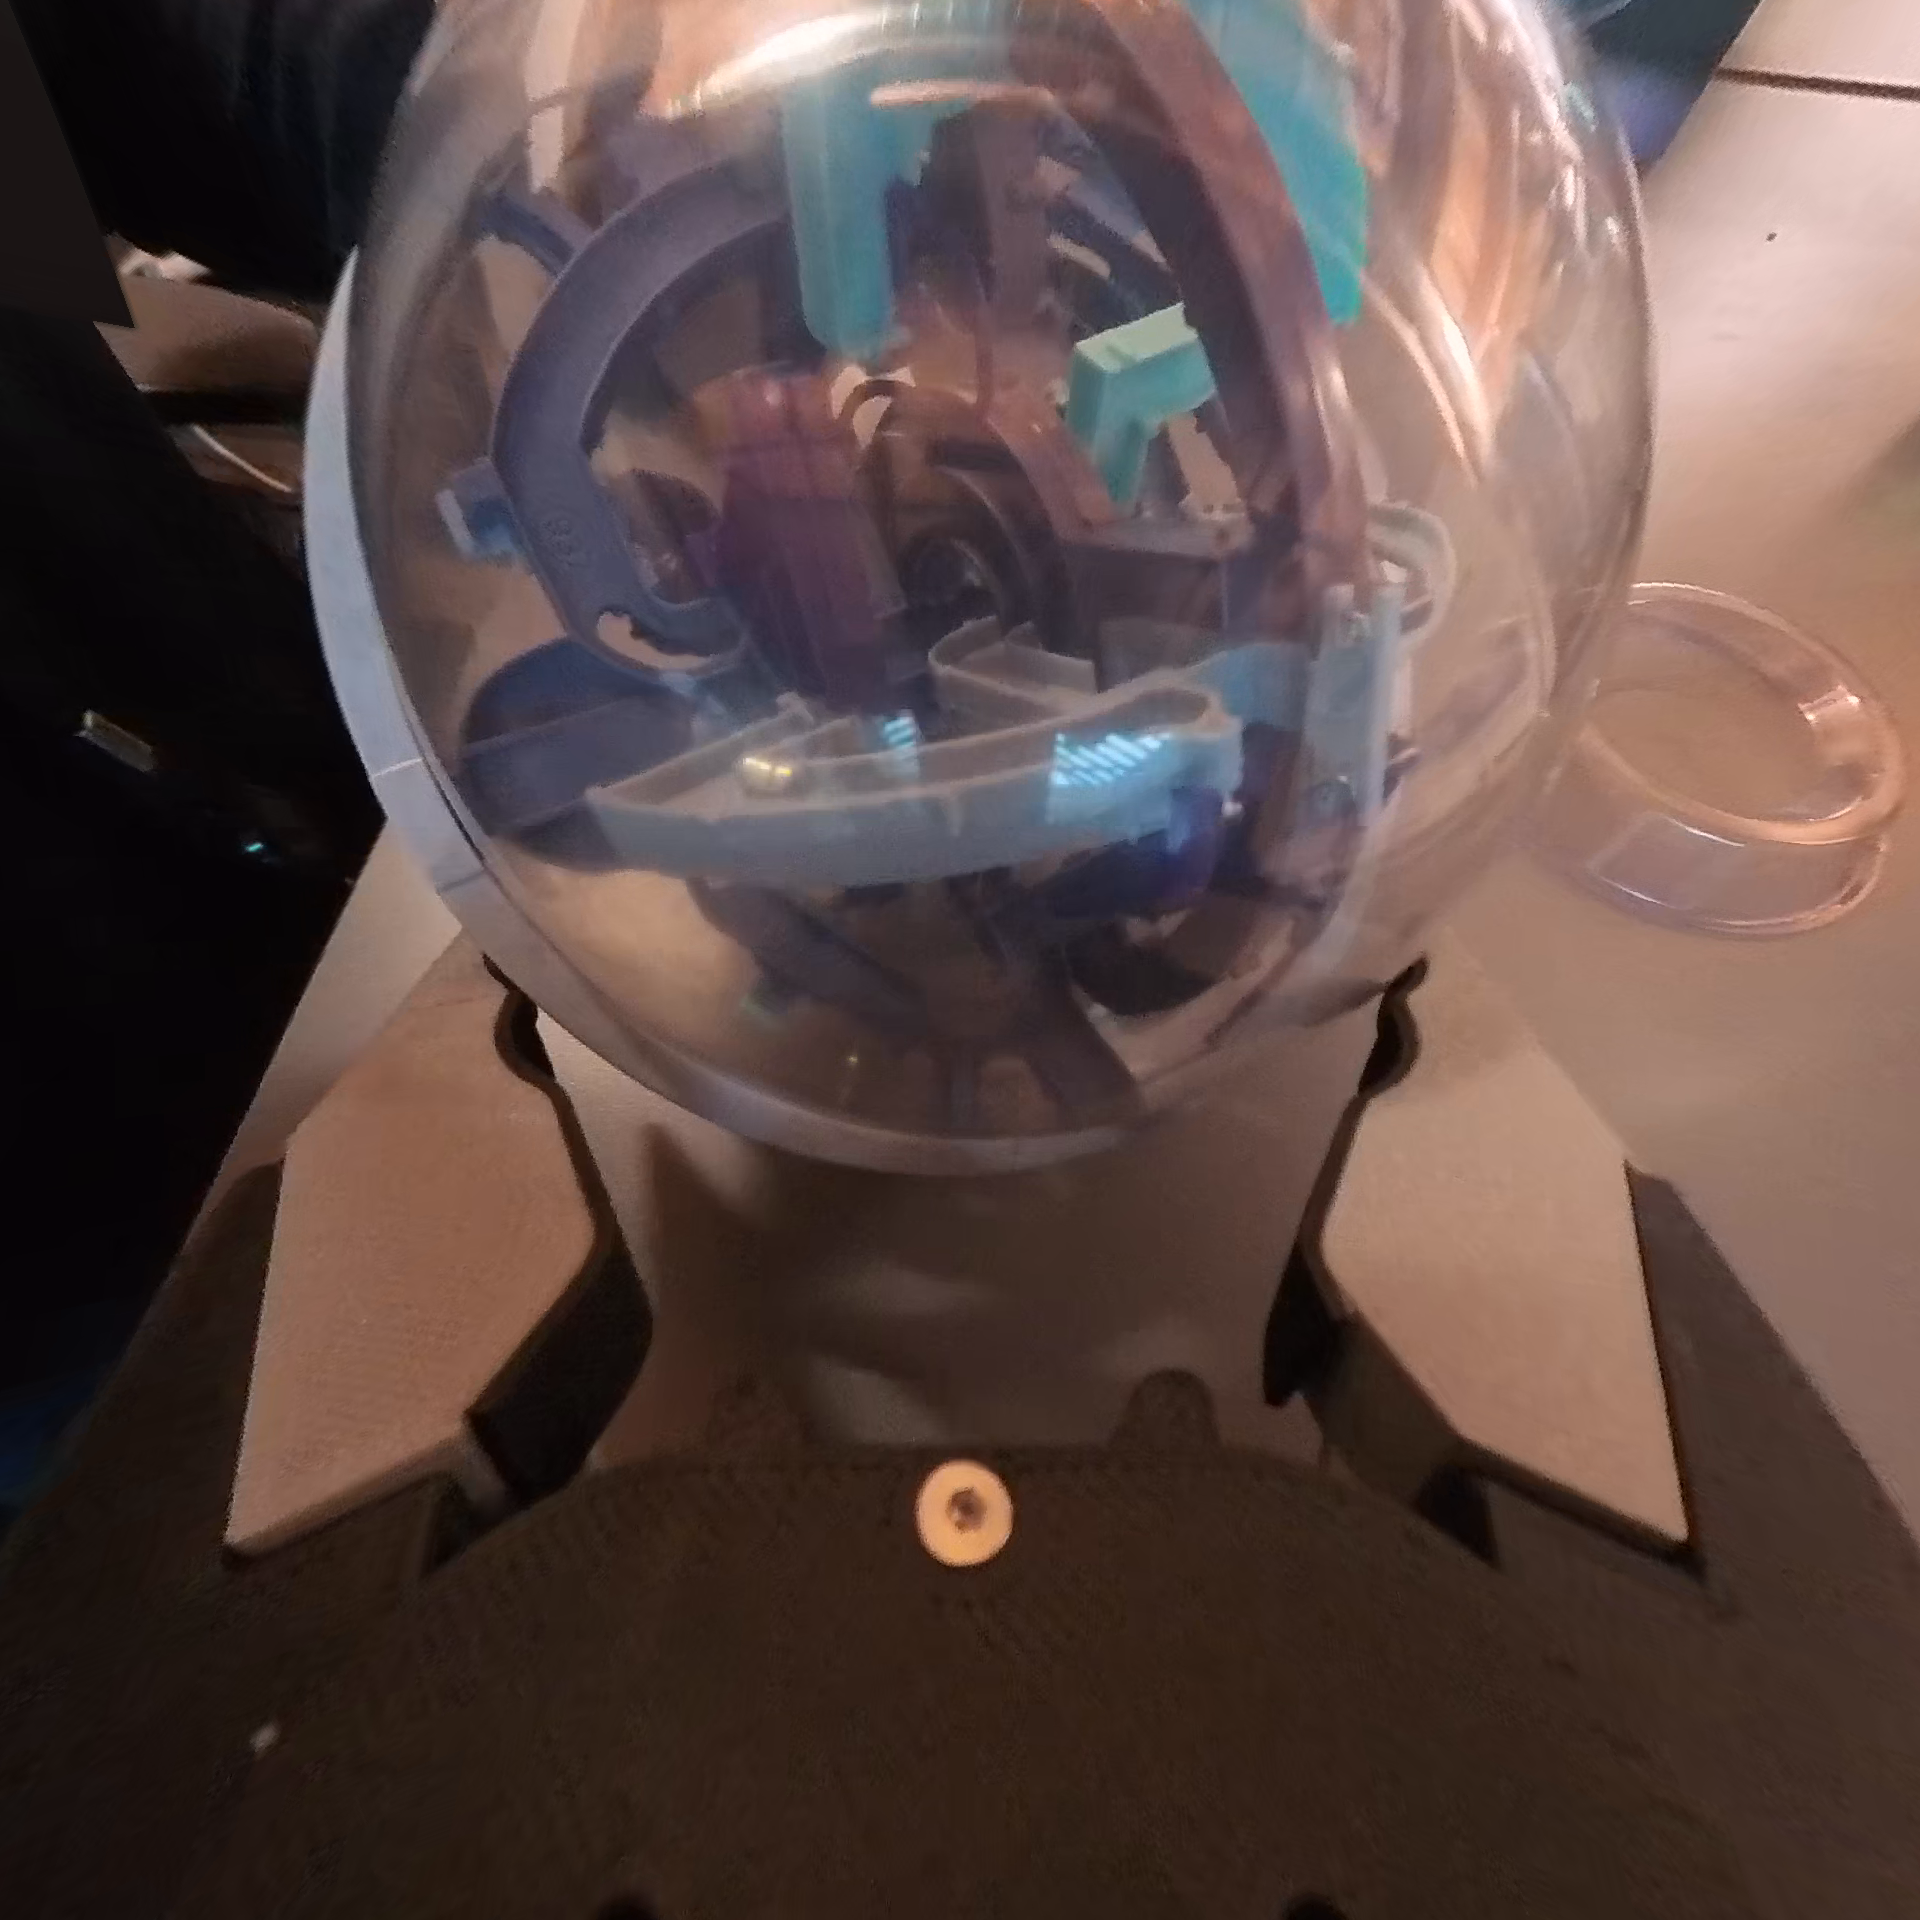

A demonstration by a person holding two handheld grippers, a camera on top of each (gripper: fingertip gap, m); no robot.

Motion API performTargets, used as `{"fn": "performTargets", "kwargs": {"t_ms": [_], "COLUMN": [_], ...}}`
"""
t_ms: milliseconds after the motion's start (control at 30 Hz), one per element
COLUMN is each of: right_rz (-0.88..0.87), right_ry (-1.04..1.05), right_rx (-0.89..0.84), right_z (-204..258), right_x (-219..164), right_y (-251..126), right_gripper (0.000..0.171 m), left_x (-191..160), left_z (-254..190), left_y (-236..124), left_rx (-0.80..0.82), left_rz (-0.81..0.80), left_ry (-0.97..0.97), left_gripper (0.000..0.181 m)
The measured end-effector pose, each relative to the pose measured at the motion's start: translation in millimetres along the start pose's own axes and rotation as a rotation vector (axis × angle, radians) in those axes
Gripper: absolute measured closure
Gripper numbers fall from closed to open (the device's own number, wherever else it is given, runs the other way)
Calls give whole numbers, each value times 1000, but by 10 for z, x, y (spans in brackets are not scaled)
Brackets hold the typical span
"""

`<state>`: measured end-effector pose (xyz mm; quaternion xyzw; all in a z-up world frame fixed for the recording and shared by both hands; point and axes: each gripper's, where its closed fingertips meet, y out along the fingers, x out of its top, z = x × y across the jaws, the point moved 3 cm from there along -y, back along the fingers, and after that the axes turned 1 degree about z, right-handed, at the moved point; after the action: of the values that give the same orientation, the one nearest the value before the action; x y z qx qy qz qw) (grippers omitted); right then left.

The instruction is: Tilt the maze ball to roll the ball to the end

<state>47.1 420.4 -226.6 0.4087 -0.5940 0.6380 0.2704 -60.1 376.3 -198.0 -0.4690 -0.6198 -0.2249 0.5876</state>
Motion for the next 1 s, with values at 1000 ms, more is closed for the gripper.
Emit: {"fn": "performTargets", "kwargs": {"t_ms": [1000], "right_rz": [-61], "right_ry": [174], "right_rx": [90], "right_z": [-108], "right_x": [-4], "right_y": [-23], "right_gripper": [18], "left_x": [-52], "left_z": [135], "left_y": [101], "left_rx": [43], "left_rz": [90], "left_ry": [87], "left_gripper": [78]}}
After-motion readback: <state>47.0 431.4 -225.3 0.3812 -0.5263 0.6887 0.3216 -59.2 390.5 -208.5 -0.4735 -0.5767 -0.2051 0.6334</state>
